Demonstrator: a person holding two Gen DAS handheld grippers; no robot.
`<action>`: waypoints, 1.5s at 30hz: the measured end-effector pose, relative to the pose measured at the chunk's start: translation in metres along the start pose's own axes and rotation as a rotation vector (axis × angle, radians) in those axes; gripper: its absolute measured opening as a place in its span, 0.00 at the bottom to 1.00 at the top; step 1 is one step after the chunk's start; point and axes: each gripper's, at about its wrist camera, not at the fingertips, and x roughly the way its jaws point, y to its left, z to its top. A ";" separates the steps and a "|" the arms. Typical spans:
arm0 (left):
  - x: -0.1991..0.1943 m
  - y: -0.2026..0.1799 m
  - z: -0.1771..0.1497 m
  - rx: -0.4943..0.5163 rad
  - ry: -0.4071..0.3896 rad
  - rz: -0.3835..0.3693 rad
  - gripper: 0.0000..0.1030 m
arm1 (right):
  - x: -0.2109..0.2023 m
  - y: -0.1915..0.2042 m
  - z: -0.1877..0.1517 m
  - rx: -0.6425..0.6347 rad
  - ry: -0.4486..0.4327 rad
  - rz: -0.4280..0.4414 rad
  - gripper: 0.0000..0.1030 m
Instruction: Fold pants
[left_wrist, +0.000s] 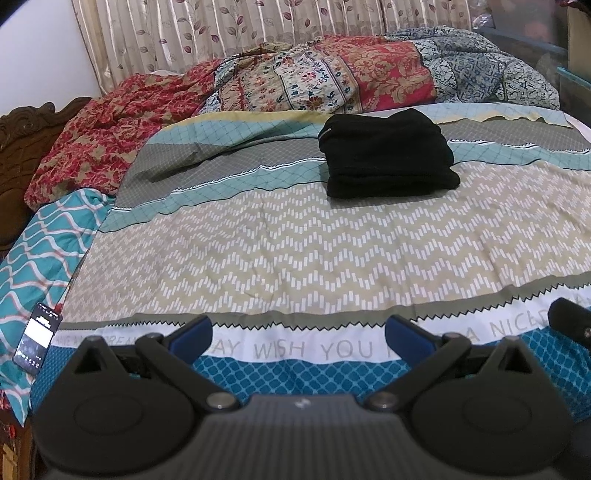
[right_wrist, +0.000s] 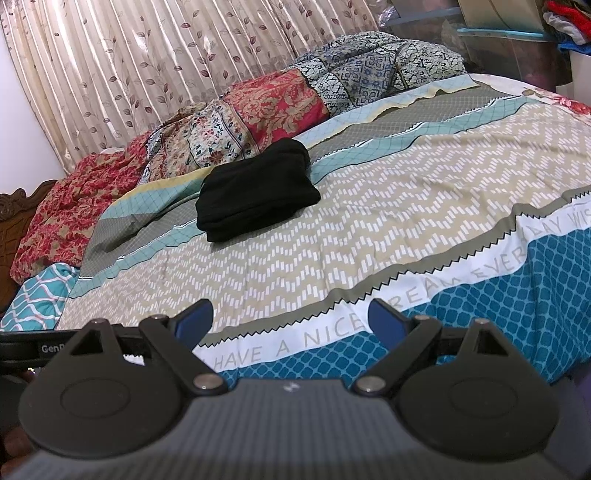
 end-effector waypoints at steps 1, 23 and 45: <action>0.000 0.000 0.000 0.001 0.000 0.001 1.00 | 0.000 0.000 0.000 0.000 -0.001 0.000 0.90; 0.003 -0.002 -0.003 0.016 0.014 0.006 1.00 | -0.002 0.003 -0.003 -0.001 -0.015 -0.001 0.90; 0.004 -0.005 -0.002 0.050 -0.008 0.038 1.00 | -0.002 0.002 -0.002 0.001 -0.013 0.000 0.90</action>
